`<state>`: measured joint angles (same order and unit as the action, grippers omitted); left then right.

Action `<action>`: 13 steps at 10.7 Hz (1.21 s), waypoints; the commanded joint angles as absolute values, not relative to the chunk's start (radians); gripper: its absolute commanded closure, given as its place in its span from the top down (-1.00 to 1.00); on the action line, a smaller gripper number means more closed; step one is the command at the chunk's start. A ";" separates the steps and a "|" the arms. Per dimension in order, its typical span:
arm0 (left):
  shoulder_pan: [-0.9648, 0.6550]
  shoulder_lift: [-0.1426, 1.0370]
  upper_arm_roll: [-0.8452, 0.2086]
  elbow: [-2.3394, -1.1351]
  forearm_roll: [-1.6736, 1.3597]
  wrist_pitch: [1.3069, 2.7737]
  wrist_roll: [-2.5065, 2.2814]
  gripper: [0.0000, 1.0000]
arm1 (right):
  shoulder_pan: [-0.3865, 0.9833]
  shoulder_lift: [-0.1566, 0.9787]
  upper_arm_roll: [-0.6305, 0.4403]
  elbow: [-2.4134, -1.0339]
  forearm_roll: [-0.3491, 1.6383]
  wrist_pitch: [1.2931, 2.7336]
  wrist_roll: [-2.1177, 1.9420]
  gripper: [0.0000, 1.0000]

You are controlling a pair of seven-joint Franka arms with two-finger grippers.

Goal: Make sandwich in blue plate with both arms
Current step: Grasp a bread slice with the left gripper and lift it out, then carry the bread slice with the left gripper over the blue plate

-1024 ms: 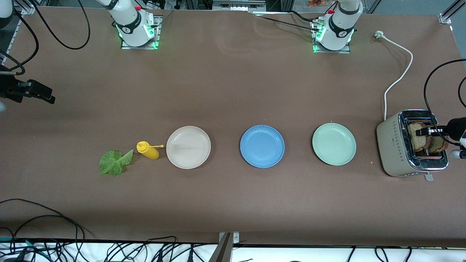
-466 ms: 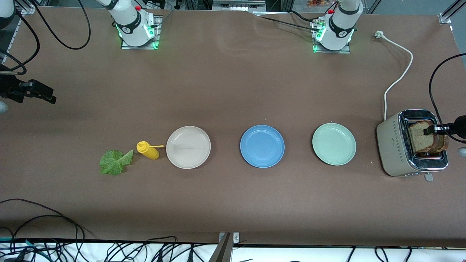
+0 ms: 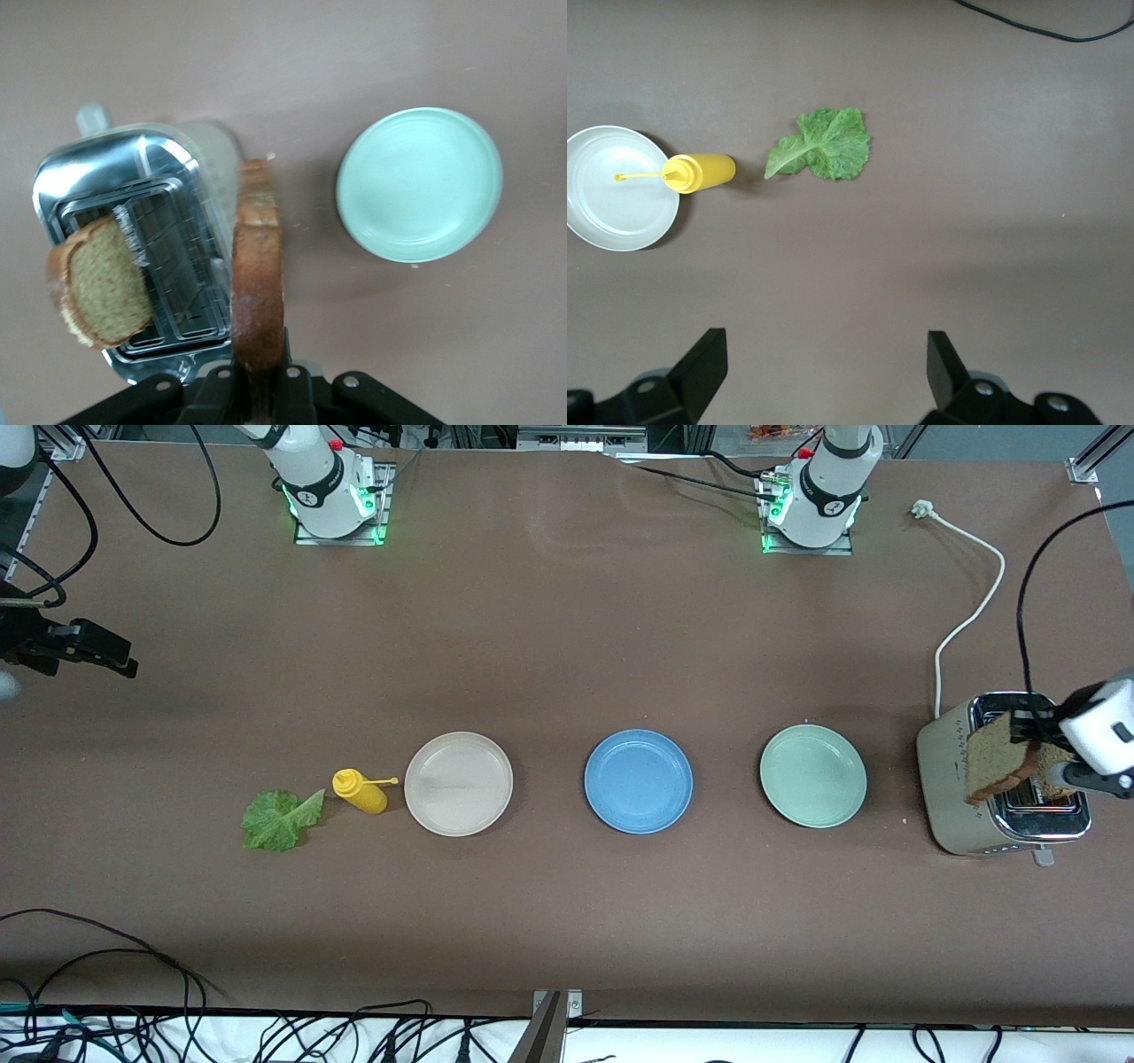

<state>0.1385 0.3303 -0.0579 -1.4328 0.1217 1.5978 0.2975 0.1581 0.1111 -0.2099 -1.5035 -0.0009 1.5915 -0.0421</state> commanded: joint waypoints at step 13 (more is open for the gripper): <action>-0.115 0.690 -0.313 -1.269 -0.370 1.759 0.218 -1.00 | 0.158 0.110 -0.210 -1.489 0.012 1.583 -0.040 1.00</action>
<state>-0.1251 0.5835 -0.3174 -1.3819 -0.1986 1.7049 0.2079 0.1588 0.1112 -0.2096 -1.5024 -0.0009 1.5915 -0.0421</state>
